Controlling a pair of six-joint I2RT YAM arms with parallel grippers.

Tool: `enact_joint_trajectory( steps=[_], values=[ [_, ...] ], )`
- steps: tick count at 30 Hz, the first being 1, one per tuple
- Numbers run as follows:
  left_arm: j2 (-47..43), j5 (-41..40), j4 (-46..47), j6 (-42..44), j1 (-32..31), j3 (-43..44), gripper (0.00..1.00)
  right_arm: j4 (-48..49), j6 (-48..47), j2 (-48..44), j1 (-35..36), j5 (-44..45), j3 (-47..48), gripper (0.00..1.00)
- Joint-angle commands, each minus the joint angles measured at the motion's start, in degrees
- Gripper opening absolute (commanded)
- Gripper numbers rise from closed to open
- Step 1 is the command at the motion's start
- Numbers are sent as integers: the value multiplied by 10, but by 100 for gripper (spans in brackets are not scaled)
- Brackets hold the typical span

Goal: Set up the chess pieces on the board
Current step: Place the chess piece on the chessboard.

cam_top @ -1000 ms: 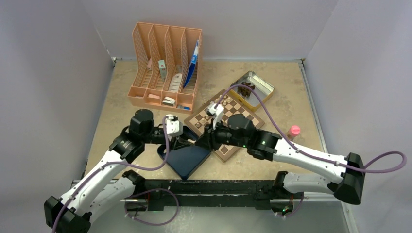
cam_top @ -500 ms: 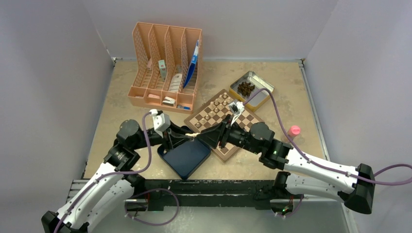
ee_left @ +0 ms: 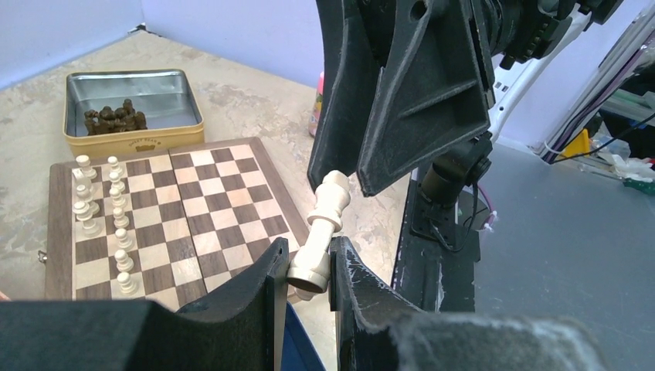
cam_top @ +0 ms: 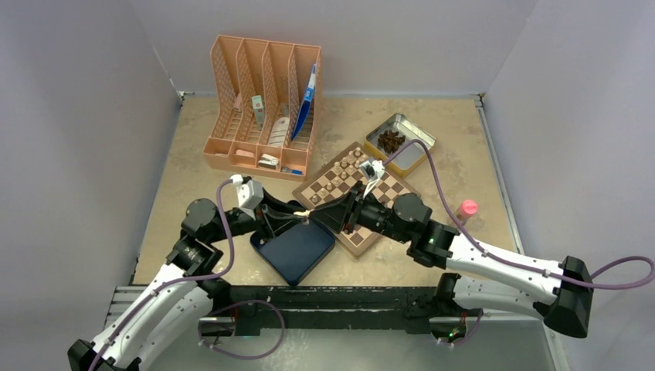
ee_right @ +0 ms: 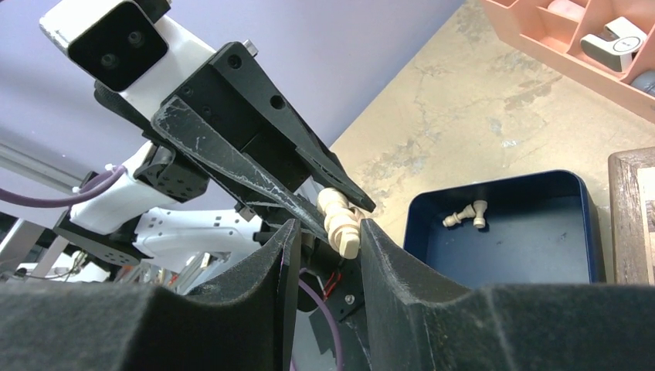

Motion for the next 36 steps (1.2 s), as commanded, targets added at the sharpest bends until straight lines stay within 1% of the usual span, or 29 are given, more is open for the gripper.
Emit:
enact_joint_trajectory(
  steps=[1,3,6,10,13,15,17,19,20,22,25,28,29,33,35,36],
  values=[
    [-5,-6,50,-21,1,-7,0,29,8,16,0,-2,18,36],
    [-5,-6,53,-22,0,-7,0,15,12,27,-1,-2,24,36],
    [-5,-7,57,-23,1,-10,0,16,14,33,-1,-6,25,29],
    [-5,-11,64,-23,1,-16,0,31,21,25,-1,-6,18,25],
    [-4,-12,66,-23,1,-20,0,43,25,18,-1,-2,12,17],
    [-5,-13,63,-21,1,-22,0,48,25,16,0,-2,9,15],
    [-10,-15,59,-19,1,-23,0,49,25,19,-1,-4,10,20],
    [-13,-16,58,-19,1,-24,0,45,23,22,-1,-4,14,27],
    [-15,-16,58,-20,0,-25,0,45,25,23,0,-4,16,28],
    [-16,-15,58,-22,1,-26,0,49,25,23,-1,-4,15,29],
    [-17,-13,61,-23,1,-26,0,52,25,25,-1,-4,17,27],
    [-16,-13,61,-22,1,-25,0,53,25,29,-1,-4,19,29],
    [-16,-13,61,-22,1,-25,0,54,25,30,0,-5,19,29],
    [-15,-13,61,-21,1,-25,0,54,23,35,-1,-7,21,16],
    [-17,-16,56,-20,0,-25,0,53,24,34,-1,-7,22,12],
    [-18,-23,48,-21,1,-24,3,50,25,33,-1,-5,23,11]
  ],
)
